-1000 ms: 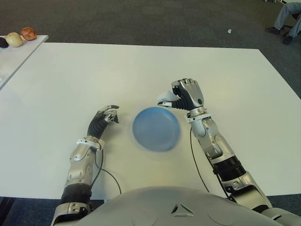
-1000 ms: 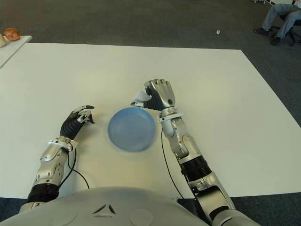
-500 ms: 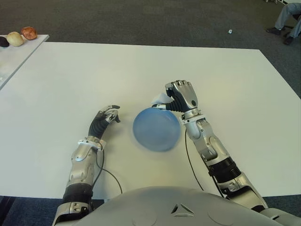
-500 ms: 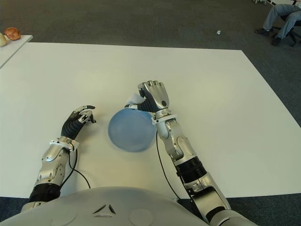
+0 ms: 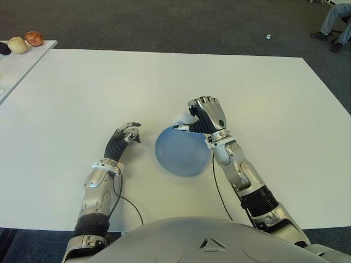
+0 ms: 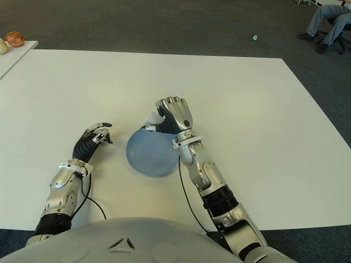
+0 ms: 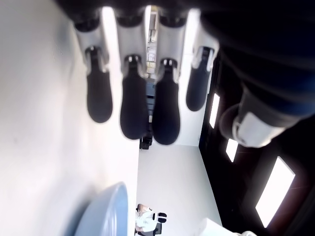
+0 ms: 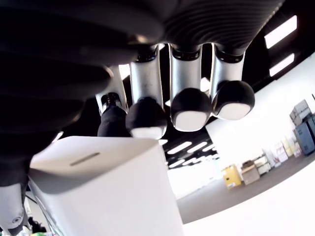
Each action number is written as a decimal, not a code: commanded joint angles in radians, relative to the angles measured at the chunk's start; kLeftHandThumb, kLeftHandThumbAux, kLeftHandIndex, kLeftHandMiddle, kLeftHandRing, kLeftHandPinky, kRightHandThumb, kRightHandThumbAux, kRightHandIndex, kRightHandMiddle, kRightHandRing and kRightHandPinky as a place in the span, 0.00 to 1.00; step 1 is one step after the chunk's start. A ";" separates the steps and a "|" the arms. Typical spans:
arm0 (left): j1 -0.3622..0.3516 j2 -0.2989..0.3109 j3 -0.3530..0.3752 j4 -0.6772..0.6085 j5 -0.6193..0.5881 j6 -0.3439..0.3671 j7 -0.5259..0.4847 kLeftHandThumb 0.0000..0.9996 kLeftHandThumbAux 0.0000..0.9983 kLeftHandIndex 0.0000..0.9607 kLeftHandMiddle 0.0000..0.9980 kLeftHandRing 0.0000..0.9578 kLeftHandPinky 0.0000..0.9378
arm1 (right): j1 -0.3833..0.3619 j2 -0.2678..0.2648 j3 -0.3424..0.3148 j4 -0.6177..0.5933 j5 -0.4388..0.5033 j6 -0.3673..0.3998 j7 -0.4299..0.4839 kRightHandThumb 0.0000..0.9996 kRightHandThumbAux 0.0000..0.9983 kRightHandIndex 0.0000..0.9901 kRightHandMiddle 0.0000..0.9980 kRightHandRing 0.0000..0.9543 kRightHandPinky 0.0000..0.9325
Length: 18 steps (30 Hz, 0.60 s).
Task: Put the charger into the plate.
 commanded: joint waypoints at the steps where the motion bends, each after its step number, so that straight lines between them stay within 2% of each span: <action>1: 0.010 -0.007 -0.011 0.030 0.018 0.021 0.017 0.16 0.55 0.36 0.65 0.66 0.53 | 0.010 0.004 0.001 -0.006 0.002 0.008 0.020 1.00 0.65 0.86 0.91 0.94 0.96; 3: 0.011 -0.007 -0.012 0.030 0.019 0.019 0.019 0.16 0.55 0.36 0.65 0.66 0.53 | 0.009 0.002 0.006 -0.001 -0.015 0.010 0.017 1.00 0.65 0.84 0.90 0.93 0.94; 4: 0.011 -0.006 -0.012 0.028 0.018 0.020 0.020 0.16 0.55 0.36 0.65 0.66 0.53 | 0.007 0.001 0.010 0.003 -0.025 0.012 0.014 0.90 0.66 0.70 0.82 0.84 0.82; 5: 0.011 -0.005 -0.012 0.027 0.018 0.020 0.021 0.15 0.55 0.36 0.65 0.66 0.53 | 0.004 -0.001 0.013 0.008 -0.035 0.013 0.010 0.84 0.68 0.60 0.77 0.77 0.74; 6: 0.011 -0.005 -0.012 0.026 0.018 0.021 0.021 0.15 0.55 0.36 0.65 0.66 0.53 | 0.002 -0.006 0.017 0.008 -0.050 0.018 0.015 0.81 0.68 0.57 0.73 0.73 0.69; 7: 0.011 -0.005 -0.012 0.025 0.018 0.021 0.022 0.15 0.55 0.36 0.65 0.65 0.54 | 0.001 -0.008 0.020 0.007 -0.059 0.021 0.019 0.70 0.55 0.44 0.53 0.53 0.52; 9: 0.011 -0.005 -0.014 0.024 0.018 0.022 0.021 0.14 0.55 0.36 0.65 0.65 0.54 | 0.005 -0.012 0.023 0.003 -0.066 0.035 0.048 0.56 0.40 0.25 0.26 0.26 0.27; 11: 0.012 -0.004 -0.014 0.023 0.018 0.023 0.021 0.14 0.54 0.36 0.64 0.65 0.54 | 0.009 -0.014 0.024 -0.002 -0.066 0.043 0.069 0.49 0.33 0.16 0.13 0.13 0.15; 14: 0.011 -0.001 -0.014 0.023 0.018 0.027 0.020 0.14 0.54 0.35 0.64 0.65 0.54 | 0.022 -0.029 0.016 -0.041 -0.036 0.045 0.140 0.43 0.26 0.06 0.04 0.04 0.05; 18: 0.012 0.000 -0.013 0.020 0.018 0.032 0.023 0.14 0.54 0.35 0.64 0.65 0.53 | 0.032 -0.036 0.003 -0.077 0.018 0.043 0.219 0.37 0.18 0.01 0.01 0.01 0.01</action>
